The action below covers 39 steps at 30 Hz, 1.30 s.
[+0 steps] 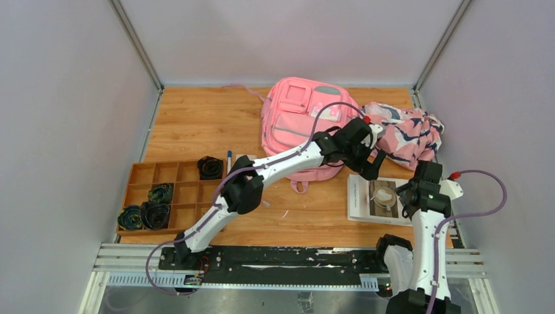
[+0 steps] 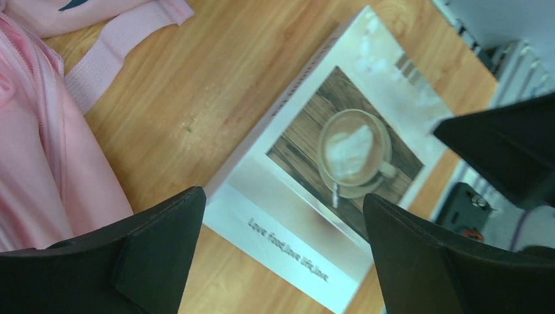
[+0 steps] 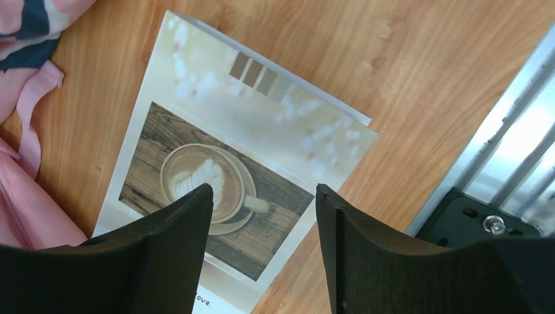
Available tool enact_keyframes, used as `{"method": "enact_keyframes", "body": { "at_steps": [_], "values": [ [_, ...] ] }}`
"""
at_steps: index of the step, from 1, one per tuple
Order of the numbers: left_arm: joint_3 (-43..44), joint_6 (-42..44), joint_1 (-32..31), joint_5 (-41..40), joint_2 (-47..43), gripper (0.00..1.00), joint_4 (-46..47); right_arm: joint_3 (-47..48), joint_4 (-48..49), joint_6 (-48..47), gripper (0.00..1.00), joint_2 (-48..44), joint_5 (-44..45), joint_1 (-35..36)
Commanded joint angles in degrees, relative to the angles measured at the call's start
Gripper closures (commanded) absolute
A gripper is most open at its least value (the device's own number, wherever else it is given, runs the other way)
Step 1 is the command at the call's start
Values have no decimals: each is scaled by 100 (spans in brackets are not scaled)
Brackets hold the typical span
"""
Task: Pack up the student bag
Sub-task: Adjust the book at the center of the board.
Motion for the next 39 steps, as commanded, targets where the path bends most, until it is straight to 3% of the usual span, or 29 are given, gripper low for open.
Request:
{"method": "enact_keyframes", "body": {
  "at_steps": [1,6,11,18,23,29,34,39],
  "values": [
    [584,286,10,-240,383,1,-114,-50,-680,641,37,-177,588,-181],
    [691,465,14,-17,664,1,143,-373,-868,874,34,-647,451,-188],
    [325,238,-2,305,614,3,227,-954,-360,757,29,-954,-3,-193],
    [-325,-83,-66,740,411,6,456,-1498,342,148,25,-504,-679,-189],
    [-343,5,-114,749,365,4,-27,-1518,1182,-699,25,-123,-1208,-188],
    [-1484,-268,-488,926,-425,2,111,-1190,2174,-1592,26,477,-2111,-188],
    [-2497,-761,-782,944,-1178,1,871,-994,2315,-1777,25,948,-2424,-188],
    [-2452,-554,-791,929,-1333,0,621,-1310,2342,-1898,25,751,-2912,-188]
  ]
}}
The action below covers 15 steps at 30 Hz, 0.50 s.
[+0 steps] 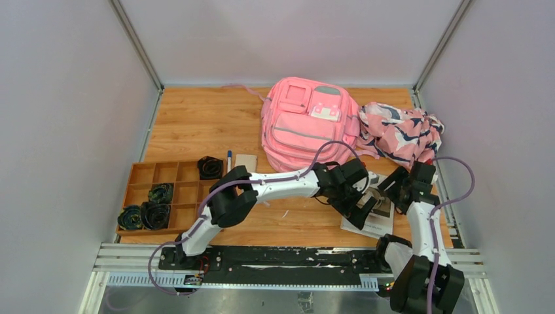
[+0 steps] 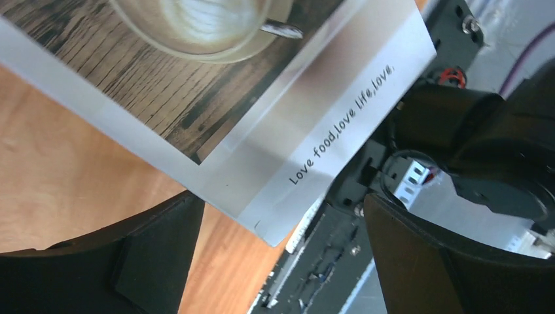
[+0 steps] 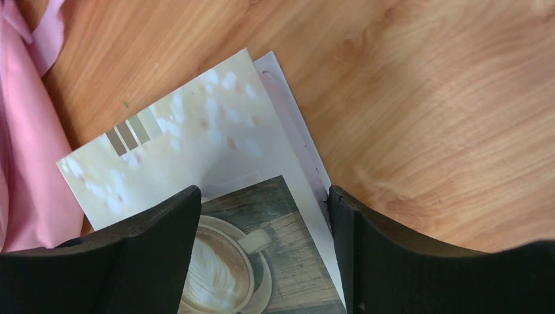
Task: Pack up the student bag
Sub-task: Adjust the book at the center of the board.
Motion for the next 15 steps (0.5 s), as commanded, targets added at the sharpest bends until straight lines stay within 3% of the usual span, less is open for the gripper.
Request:
{"method": "enact_keyframes", "body": {
  "at_steps": [1,4,10,15],
  "values": [
    [253,49,-20,376,-315,0,377,-335,-58,-193,25,-273,-911,-33],
    [254,99,-17,252,-478,0,297,-541,-93,-180,28,-584,-1115,-33],
    [194,164,104,-293,-862,0,44,-594,-249,-271,45,-969,-1824,-34],
    [-293,155,319,-433,-1206,0,126,-649,-315,-514,45,-1067,-3496,-33]
  ]
}}
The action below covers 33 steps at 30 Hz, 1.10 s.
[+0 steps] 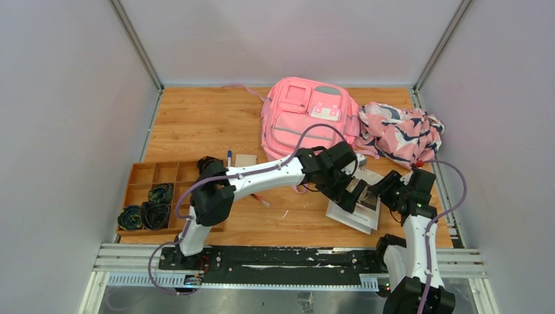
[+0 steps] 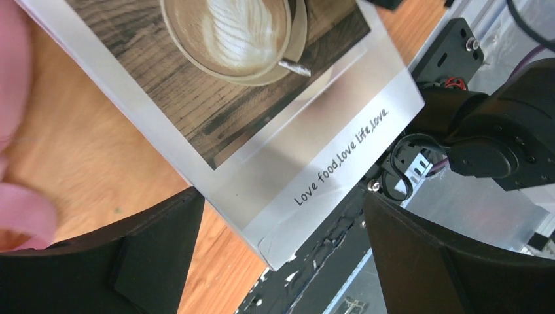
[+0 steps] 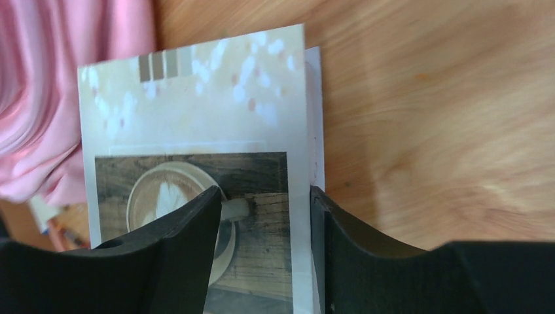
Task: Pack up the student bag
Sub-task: Adjust the book at the center of the board, then pick up the book from the center of the board.
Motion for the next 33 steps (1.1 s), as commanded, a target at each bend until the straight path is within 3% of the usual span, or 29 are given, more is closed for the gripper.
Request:
{"method": "enact_keyframes", "body": {
  "at_steps": [1,10,17,24,30,33],
  "values": [
    [-385,109,128,-91,-545,0,944,-163,-593,-172,44,-127,-2176,6],
    [-722,265,133,174,-543,0,797,-468,-763,102,44,-473,-2177,6],
    [-732,358,146,-429,-695,0,594,-558,-929,255,45,-597,-1963,2],
    [-632,282,212,-259,-400,0,610,-915,-714,408,45,-630,-2255,5],
    [-631,236,212,-189,-293,0,654,-850,-938,549,81,-962,-2189,6],
    [-635,236,212,-210,-304,0,613,-497,-1376,510,93,-1272,-1878,6]
  ]
}}
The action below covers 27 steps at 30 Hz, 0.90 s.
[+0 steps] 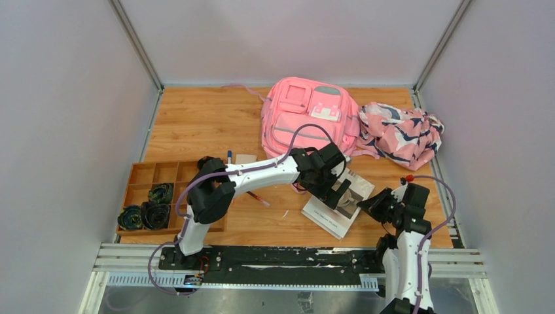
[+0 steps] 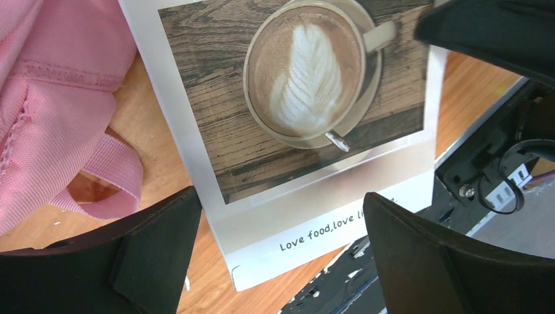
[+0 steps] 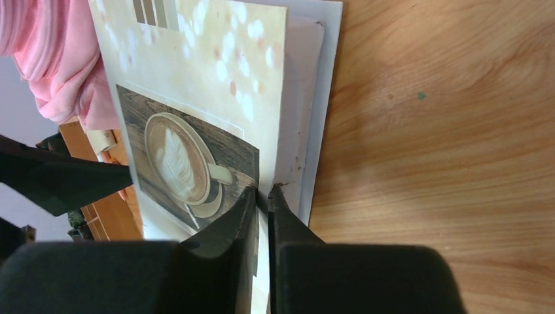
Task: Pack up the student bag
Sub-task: Pick up the book from the center of the board.
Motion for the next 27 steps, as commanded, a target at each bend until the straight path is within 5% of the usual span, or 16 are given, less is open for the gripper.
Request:
{"method": "enact_keyframes", "body": {
  "at_steps": [1,19,27],
  "values": [
    [149,-37,-137,466,0,0,738,428,-907,108,99,-402,-195,30],
    [264,278,-89,-332,-1366,0,-18,2096,-1753,-399,100,-615,-88,25],
    [-884,31,882,-18,-3142,0,320,2693,-1292,-390,100,-364,-1046,93]
  ]
}}
